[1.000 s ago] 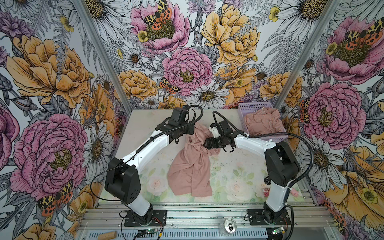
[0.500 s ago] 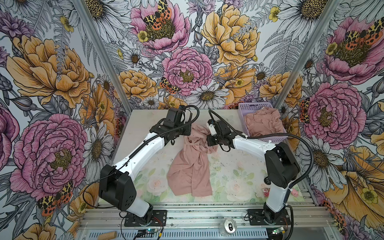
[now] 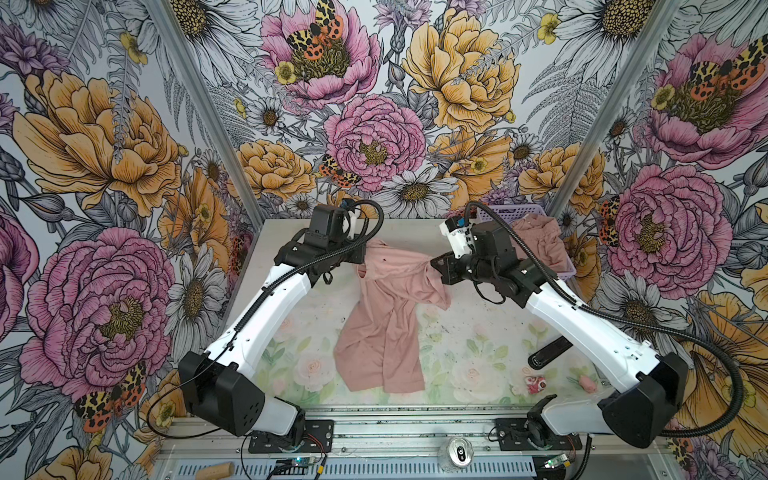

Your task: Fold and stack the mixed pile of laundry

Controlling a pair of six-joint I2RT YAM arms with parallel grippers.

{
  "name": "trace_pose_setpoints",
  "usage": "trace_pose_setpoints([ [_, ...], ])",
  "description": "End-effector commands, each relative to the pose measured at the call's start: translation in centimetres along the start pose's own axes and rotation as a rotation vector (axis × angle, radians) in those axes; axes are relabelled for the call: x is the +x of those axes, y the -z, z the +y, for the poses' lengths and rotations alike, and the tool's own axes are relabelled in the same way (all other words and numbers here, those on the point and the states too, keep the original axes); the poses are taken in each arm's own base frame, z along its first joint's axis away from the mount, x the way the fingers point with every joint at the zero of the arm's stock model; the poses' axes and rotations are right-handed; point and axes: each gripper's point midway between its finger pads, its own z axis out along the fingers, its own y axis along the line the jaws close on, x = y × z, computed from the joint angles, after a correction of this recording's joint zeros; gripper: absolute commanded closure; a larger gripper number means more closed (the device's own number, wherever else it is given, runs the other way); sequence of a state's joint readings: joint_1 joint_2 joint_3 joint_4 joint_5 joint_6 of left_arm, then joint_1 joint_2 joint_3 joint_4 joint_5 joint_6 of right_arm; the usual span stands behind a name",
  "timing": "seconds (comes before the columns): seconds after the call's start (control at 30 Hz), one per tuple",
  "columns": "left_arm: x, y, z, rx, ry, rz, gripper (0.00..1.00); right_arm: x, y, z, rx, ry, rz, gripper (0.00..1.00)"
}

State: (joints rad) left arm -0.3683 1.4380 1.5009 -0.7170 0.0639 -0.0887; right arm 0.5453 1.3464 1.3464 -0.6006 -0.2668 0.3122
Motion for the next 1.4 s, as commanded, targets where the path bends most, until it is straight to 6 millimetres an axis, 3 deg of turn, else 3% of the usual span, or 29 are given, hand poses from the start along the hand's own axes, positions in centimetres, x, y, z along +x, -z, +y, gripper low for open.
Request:
trace_pose_setpoints([
  [0.0, -4.1, 1.5, 1.1, -0.042, -0.051, -0.092, 1.00, -0.1, 2.1, -0.3, 0.030, -0.005, 0.018, 1.00],
  [0.1, -7.3, 0.5, 0.3, -0.010, -0.063, -0.135, 1.00, -2.8, 3.3, -4.1, 0.183, -0.030, -0.061, 1.00],
  [0.2, -10.6, -0.2, -1.3, 0.049, -0.073, -0.185, 1.00, -6.7, 6.3, -8.2, 0.288, -0.112, -0.178, 1.00],
  [0.3, -13.6, 0.5, -2.3, 0.067, -0.087, -0.250, 1.00, -10.3, 9.5, -9.1, 0.323, -0.098, -0.288, 1.00],
  [0.37, -15.0, 1.6, -2.2, 0.063, -0.089, -0.287, 1.00, -11.4, 10.4, -8.0, 0.285, -0.065, -0.310, 1.00],
  [0.43, -15.9, 3.0, -1.9, 0.054, -0.087, -0.319, 1.00, -11.4, 9.8, -6.1, 0.178, -0.052, -0.287, 1.00],
  [0.7, -17.2, 9.1, -0.2, -0.067, -0.131, -0.424, 1.00, -6.2, 5.6, 5.1, -0.252, 0.033, -0.069, 1.00],
  [0.9, -20.6, 11.0, 0.7, -0.086, -0.144, -0.506, 1.00, -7.1, 6.4, 10.8, -0.426, 0.097, -0.069, 1.00],
  [1.07, -23.3, 12.4, -1.4, -0.024, -0.163, -0.589, 1.00, -6.9, 7.3, 16.1, -0.600, 0.162, -0.049, 1.00],
  [1.2, -23.1, 9.6, -3.9, 0.081, -0.169, -0.555, 1.00, -6.5, 8.1, 18.7, -0.702, 0.189, -0.045, 1.00],
  [1.23, -22.3, 6.7, -4.5, 0.117, -0.163, -0.504, 1.00, -6.4, 8.2, 19.0, -0.718, 0.192, -0.045, 1.00],
  [1.37, -18.9, -1.1, -7.8, 0.297, -0.120, -0.340, 1.00, -6.2, 8.6, 19.5, -0.749, 0.195, -0.043, 1.00],
])
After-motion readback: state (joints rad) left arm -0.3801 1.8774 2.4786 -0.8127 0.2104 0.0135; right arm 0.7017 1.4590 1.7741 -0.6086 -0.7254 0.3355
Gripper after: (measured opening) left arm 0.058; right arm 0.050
